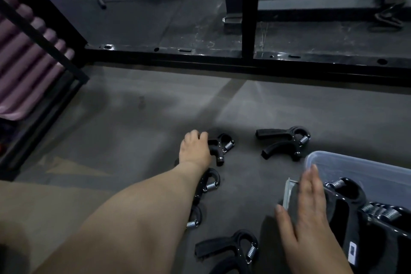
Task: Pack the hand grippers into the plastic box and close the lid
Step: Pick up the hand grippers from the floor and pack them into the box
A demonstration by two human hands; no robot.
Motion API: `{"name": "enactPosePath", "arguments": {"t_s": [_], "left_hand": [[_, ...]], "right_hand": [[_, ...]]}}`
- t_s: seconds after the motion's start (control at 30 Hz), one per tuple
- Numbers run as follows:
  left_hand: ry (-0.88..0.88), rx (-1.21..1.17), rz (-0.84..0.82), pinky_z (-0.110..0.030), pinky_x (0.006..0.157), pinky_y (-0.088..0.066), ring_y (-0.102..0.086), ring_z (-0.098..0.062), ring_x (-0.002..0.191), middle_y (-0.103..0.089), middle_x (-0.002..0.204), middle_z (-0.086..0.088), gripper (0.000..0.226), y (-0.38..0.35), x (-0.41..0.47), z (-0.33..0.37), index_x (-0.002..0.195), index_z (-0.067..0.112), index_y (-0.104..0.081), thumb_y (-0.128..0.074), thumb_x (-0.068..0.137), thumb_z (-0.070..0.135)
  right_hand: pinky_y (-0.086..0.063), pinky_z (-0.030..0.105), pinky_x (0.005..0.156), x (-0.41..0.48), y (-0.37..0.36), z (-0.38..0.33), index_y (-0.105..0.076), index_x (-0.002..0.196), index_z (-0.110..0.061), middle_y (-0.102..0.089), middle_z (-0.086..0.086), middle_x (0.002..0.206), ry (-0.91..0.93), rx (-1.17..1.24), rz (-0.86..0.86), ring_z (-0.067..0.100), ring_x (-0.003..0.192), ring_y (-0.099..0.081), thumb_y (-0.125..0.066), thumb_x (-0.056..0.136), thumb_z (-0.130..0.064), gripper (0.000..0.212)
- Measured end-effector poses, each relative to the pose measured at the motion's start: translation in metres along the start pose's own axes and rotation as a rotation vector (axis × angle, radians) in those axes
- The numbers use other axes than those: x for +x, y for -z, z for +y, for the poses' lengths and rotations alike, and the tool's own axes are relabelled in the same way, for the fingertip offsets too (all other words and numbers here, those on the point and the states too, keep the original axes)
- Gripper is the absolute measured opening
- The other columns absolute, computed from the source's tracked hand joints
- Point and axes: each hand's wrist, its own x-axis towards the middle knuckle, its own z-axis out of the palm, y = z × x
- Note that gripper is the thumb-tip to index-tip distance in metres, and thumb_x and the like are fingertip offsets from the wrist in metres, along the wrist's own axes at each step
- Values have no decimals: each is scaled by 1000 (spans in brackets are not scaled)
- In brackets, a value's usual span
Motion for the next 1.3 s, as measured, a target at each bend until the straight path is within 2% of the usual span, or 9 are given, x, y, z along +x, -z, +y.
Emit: {"name": "enactPosePath", "arguments": {"t_s": [0.1,0.27,0.37,0.5,0.57,0.8,1.03,1.13,1.3], "left_hand": [[28,-40,-30,-36,102,-36,-38,-29,121,-42,127,-7,46,-4,5,-1,127,20,-48,-53,81,14],[-5,-59,-125,-42,99,-41,-26,-29,129,-30,137,-3,62,-6,-4,2,136,21,-34,-61,81,30],[-50,139,-89,-40,93,-42,-35,-28,122,-37,132,-5,60,-8,-6,4,135,20,-34,-64,85,29],[-184,410,-63,-57,105,-30,-46,-33,120,-46,129,-12,54,0,-12,6,140,8,-33,-51,91,22],[-215,420,-34,-48,100,-35,-53,-32,116,-51,128,-11,44,9,-15,8,134,6,-38,-45,91,13],[90,-264,-103,-40,86,-42,-54,-39,112,-56,119,-17,22,45,-25,15,112,7,-51,-43,98,22],[339,-1174,-206,-29,61,-49,-62,-23,61,-63,74,-7,28,89,-72,62,93,9,-55,-30,104,13],[291,-1249,-230,-26,55,-47,-59,-16,52,-63,72,-6,31,109,-110,78,88,10,-54,-29,105,16],[212,-1270,-221,-25,51,-45,-60,-11,51,-67,70,-1,34,121,-166,100,84,12,-59,-33,105,17]], "right_hand": [[-15,21,110,-2,5,-6,4,152,-25,20,-22,158,-39,19,-37,-18,139,13,-61,90,-19,90],[-10,20,110,-2,8,-8,8,152,-26,24,-24,156,-50,13,-71,-17,139,15,-59,91,-22,91],[-2,13,109,-2,10,-8,10,153,-24,28,-23,155,-33,13,-110,-15,140,18,-56,93,-24,90],[-7,13,108,-3,12,-8,14,153,-25,32,-24,153,-12,3,-111,-22,133,21,-53,94,-28,89],[-9,15,107,-4,12,-9,17,152,-26,36,-25,150,-20,-4,-115,-18,134,19,-50,96,-31,88],[-6,20,111,-5,15,-9,20,152,-23,41,-20,149,-31,-3,-138,-2,140,8,-41,99,-36,82],[-14,24,113,-5,23,-12,18,153,-21,39,-17,151,-52,41,-175,16,150,-1,-40,100,-37,81],[-16,29,116,-3,28,-11,17,153,-18,36,-10,155,-37,37,-204,21,150,-4,-40,100,-35,80],[1,17,111,-4,48,-9,-3,157,-16,10,-5,162,-98,210,-322,8,149,4,-31,105,-33,62]]}}
